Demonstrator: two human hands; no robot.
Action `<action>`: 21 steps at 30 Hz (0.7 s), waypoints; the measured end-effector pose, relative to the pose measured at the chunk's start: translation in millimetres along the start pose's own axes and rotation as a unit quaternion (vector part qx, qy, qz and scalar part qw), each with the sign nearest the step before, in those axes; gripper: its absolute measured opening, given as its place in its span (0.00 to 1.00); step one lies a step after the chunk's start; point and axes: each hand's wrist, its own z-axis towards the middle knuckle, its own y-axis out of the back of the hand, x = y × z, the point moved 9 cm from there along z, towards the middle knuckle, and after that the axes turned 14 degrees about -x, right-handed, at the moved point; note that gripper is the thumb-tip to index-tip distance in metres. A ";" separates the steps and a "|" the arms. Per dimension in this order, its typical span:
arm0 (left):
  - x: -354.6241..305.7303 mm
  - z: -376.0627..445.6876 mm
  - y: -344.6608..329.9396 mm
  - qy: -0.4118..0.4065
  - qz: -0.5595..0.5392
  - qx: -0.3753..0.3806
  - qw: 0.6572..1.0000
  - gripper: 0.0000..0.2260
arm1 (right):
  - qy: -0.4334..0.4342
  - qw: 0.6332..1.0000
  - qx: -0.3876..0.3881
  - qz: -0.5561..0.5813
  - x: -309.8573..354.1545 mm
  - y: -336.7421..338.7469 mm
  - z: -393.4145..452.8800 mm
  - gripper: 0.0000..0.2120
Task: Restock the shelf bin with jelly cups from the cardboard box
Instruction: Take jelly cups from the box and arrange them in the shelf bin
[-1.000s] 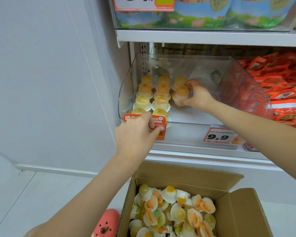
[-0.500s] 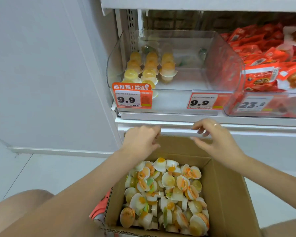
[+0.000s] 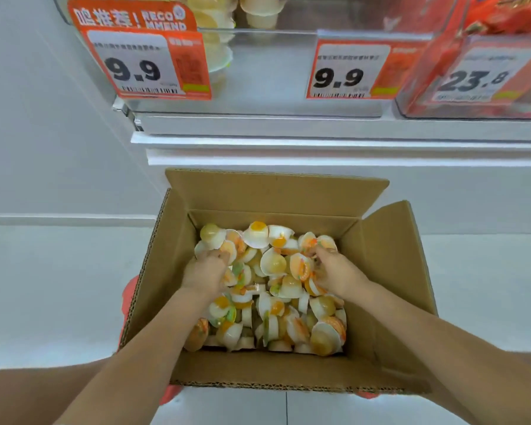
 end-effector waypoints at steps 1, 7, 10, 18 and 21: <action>7.1 -1.0 -7.4 0.022 -0.025 -0.005 0.999 0.23 | -0.004 1.000 -0.002 0.007 -4.2 -4.4 2.3 0.20; 5.9 3.5 -12.1 0.005 -0.081 -0.058 0.995 0.25 | 0.181 0.982 -0.015 -0.051 43.6 -22.3 13.5 0.23; -11.7 2.8 -8.7 -0.064 -0.024 -0.085 0.994 0.24 | 0.218 0.964 0.040 -0.150 61.1 -56.3 21.0 0.28; -65.5 11.4 -26.9 -0.296 0.183 -0.071 0.935 0.17 | 0.096 0.994 -0.053 -0.021 60.5 -62.8 37.5 0.26; -67.9 22.8 -34.3 -0.269 0.196 -0.052 0.941 0.19 | -0.096 0.956 -0.090 0.263 34.3 -37.5 27.4 0.16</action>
